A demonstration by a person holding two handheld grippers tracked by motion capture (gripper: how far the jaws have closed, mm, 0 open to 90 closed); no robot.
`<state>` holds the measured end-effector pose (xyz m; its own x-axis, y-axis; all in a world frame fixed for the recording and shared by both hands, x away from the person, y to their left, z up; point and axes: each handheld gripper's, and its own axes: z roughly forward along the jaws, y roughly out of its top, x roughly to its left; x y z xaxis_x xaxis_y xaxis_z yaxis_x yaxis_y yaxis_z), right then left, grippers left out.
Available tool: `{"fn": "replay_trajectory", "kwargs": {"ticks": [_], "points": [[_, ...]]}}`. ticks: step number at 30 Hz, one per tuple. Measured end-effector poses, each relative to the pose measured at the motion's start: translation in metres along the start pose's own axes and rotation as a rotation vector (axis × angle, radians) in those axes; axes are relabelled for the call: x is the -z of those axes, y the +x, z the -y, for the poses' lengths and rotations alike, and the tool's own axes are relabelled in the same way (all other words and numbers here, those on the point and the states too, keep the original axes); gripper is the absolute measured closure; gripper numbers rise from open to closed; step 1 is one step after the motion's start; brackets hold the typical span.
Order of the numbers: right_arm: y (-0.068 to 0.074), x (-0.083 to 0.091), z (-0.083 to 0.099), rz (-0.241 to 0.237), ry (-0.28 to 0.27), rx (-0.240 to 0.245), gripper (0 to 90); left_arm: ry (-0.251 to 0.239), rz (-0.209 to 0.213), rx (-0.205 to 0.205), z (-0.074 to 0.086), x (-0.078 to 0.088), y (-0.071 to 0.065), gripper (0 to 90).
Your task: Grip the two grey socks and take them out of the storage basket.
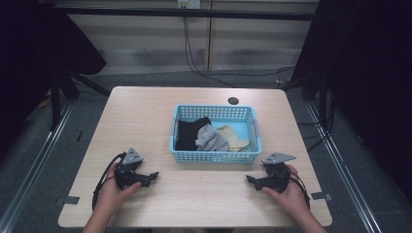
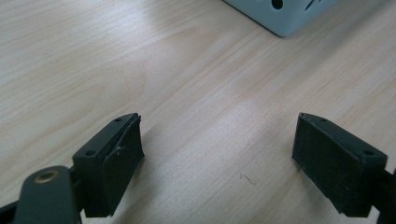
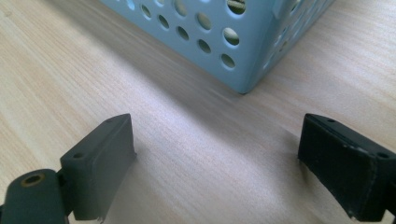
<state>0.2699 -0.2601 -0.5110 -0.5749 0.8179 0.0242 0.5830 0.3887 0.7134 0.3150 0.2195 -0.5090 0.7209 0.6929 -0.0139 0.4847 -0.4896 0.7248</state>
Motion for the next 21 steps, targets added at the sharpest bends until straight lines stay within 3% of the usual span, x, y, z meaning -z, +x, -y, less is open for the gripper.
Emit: {"fn": "replay_trajectory", "kwargs": {"ticks": [6, 8, 12, 18, 21], "points": [[0.001, 0.003, -0.006, -0.036, 0.058, -0.005, 14.0, 0.001, 0.001, 0.002, 0.0, 0.0, 0.0, 15.4], [0.001, 0.005, -0.012, -0.077, 0.118, 0.018, 14.8, 0.001, 0.0, 0.0, 0.0, 0.0, 0.0, 15.4], [0.005, 0.009, -0.019, -0.116, 0.18, 0.048, 15.9, 0.0, 0.001, 0.003, 0.001, 0.001, -0.001, 15.3], [0.013, 0.015, -0.032, -0.153, 0.28, 0.093, 16.8, 0.001, 0.0, 0.003, 0.001, 0.001, -0.001, 15.4], [0.014, 0.018, -0.037, -0.168, 0.303, 0.107, 17.3, -0.002, 0.003, 0.003, 0.002, 0.001, -0.001, 15.4]]}}
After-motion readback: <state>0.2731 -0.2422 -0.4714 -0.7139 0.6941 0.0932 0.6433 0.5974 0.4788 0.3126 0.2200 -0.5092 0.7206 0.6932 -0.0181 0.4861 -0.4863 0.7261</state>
